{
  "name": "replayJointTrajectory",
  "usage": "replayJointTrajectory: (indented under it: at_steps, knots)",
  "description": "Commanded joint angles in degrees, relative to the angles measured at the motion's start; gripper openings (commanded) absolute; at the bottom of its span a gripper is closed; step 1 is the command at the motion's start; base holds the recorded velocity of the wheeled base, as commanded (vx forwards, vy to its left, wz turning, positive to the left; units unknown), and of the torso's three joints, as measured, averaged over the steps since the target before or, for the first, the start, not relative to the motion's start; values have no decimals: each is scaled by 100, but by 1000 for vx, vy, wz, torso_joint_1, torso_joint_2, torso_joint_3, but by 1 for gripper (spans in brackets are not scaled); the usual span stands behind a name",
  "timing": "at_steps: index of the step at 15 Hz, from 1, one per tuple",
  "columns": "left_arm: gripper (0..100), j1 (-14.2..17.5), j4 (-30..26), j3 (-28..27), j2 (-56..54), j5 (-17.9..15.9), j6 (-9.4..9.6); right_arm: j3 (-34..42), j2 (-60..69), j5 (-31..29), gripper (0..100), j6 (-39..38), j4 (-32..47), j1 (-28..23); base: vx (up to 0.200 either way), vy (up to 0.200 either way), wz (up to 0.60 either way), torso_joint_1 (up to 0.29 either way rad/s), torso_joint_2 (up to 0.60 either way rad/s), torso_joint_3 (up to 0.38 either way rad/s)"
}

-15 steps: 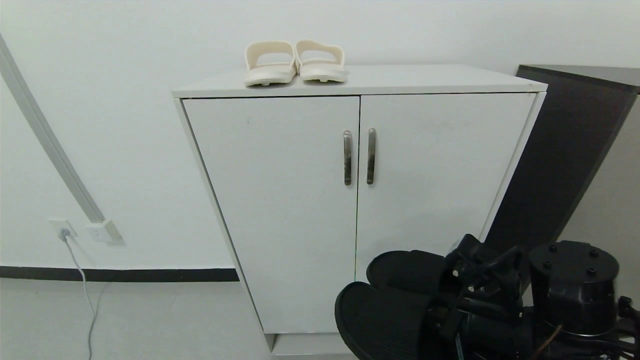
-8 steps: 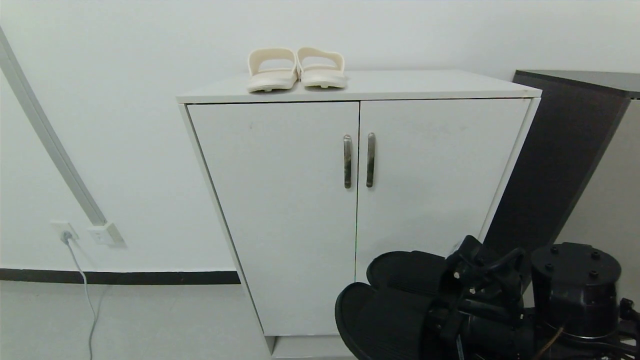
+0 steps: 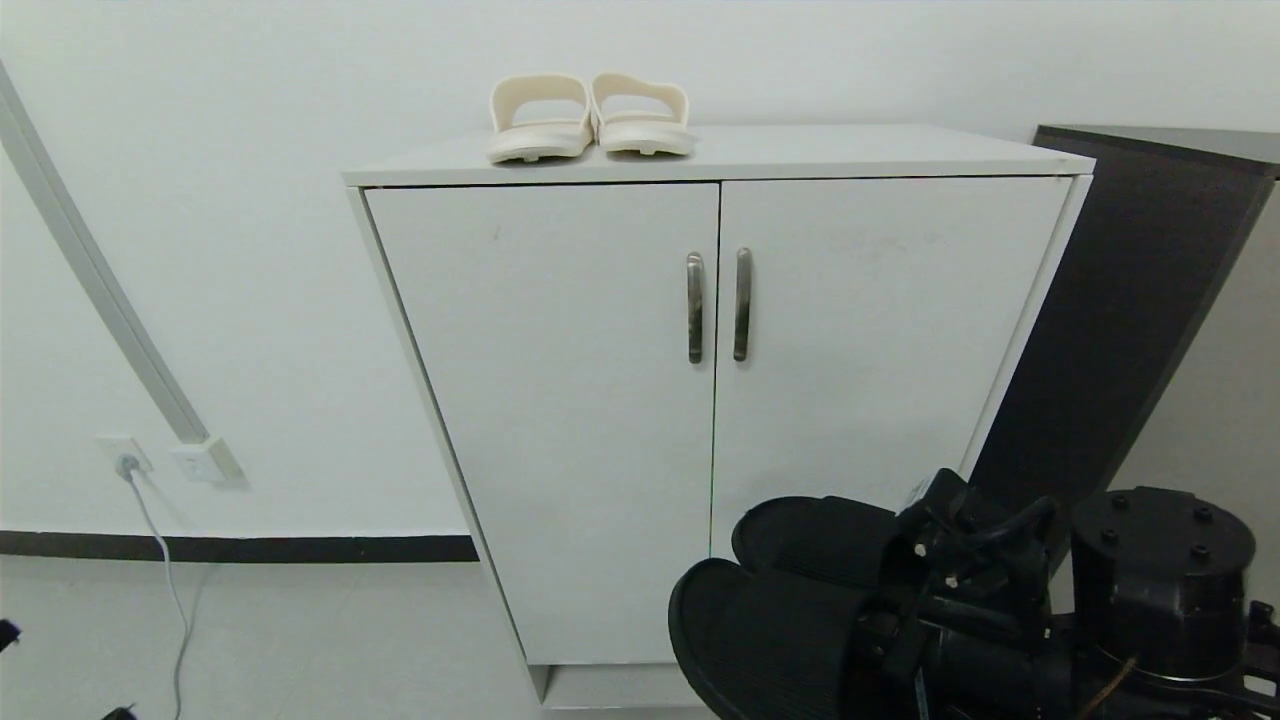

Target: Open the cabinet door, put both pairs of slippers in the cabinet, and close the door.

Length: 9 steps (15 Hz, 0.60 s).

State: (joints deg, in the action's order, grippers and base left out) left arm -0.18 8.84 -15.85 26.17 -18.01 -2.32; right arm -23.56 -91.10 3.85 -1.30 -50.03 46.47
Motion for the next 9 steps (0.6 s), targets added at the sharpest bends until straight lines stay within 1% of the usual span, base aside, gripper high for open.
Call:
replayJointTrajectory:
  at_steps: [1,2,3,4,5,6,7,8,9]
  knots:
    - [100,-43,443,-349,1303,-520,-6,1,-4,1,0,-1,2,2,0,0,0,0,0,0]
    - [100,-219,531,-630,1707,-669,-14,36,-4,10,0,-1,2,2,0,0,0,0,0,0]
    - [100,-509,540,-964,2085,-722,-23,71,13,28,0,-1,2,2,0,0,0,0,0,0]
    - [100,-887,549,-1254,2436,-722,-23,62,13,28,0,-1,-7,2,0,0,0,0,0,0]
    - [100,-1116,566,-1447,2647,-713,-23,62,22,28,0,-1,-33,2,0,0,0,0,0,0]
    - [100,-1529,584,-1887,3148,-678,-23,80,5,28,0,-1,-112,2,0,0,0,0,0,0]
    - [100,-1748,584,-2151,3421,-669,-23,71,-22,28,0,-10,-139,-6,0,0,0,0,0,0]
    - [100,-1854,584,-2265,3544,-669,-23,71,-39,28,0,-10,-139,-6,0,0,0,0,0,0]
    - [100,-2056,584,-2476,3790,-669,-23,62,-101,19,0,-1,-147,-6,0,0,0,0,0,0]
